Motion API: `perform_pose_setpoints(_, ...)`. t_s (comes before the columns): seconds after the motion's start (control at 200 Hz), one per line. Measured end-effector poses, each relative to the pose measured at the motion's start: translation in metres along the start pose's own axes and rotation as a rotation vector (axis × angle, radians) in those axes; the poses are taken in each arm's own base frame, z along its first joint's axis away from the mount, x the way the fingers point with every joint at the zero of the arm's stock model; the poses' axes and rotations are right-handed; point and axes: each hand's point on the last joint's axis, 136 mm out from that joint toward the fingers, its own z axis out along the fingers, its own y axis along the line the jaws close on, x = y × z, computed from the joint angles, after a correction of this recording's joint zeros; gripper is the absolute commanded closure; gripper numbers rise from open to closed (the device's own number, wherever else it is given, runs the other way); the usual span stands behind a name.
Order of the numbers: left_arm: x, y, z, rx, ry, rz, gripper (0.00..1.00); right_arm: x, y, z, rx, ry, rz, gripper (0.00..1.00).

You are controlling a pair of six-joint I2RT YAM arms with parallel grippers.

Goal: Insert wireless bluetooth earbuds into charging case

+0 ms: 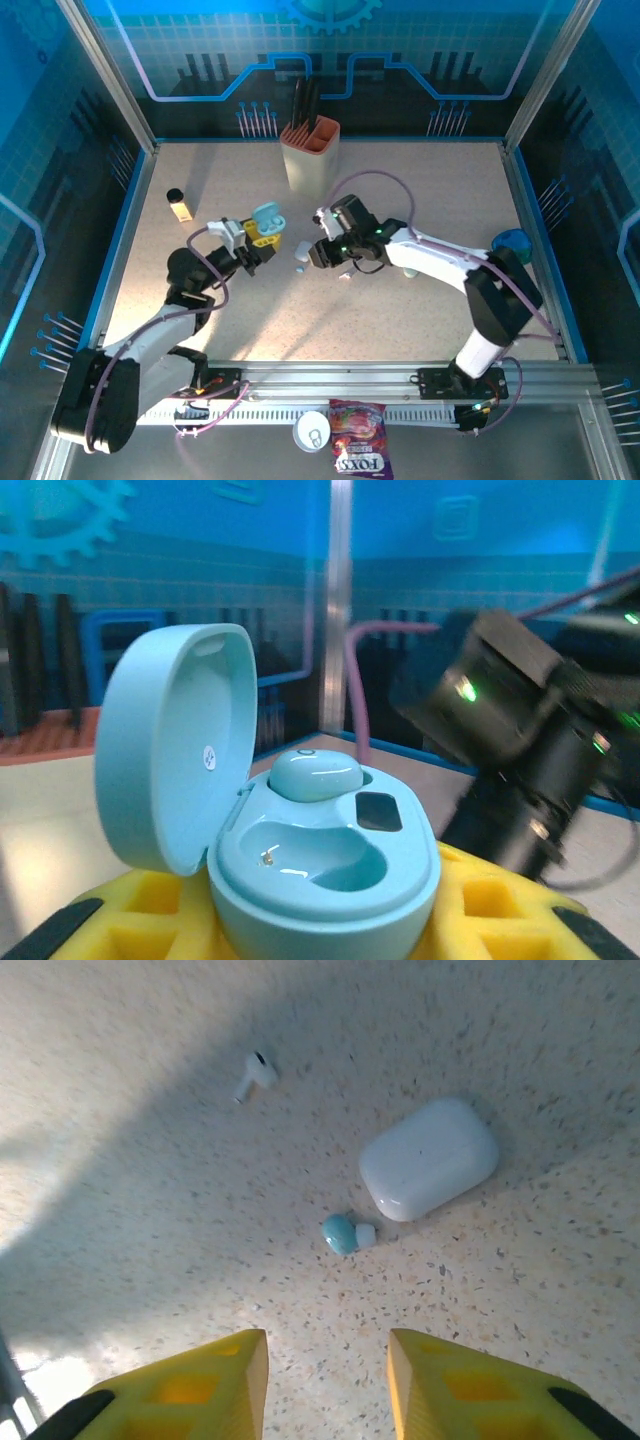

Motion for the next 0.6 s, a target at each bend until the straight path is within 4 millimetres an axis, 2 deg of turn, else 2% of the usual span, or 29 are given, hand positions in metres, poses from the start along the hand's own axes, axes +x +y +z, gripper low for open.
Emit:
perform_pose_setpoints(0.095,0.003,0.023,-0.006,-0.118,0.015,-0.019,0.69,0.001,0.005,0.019,0.043,0.054,-0.058,0.68)
perform_pose_setpoints(0.285,0.027,0.073,-0.026,-0.354,0.099,-0.091,0.72,-0.007,0.023,0.05,0.154,0.155,-0.186,0.71)
perform_pose_setpoints(0.465,0.029,0.105,-0.044,-0.523,0.093,-0.115,0.72,-0.007,0.027,0.065,0.292,0.233,-0.306,0.71)
perform_pose_setpoints(0.6,0.029,0.128,-0.063,-0.643,0.079,-0.148,0.72,0.003,0.022,0.073,0.383,0.303,-0.394,0.71)
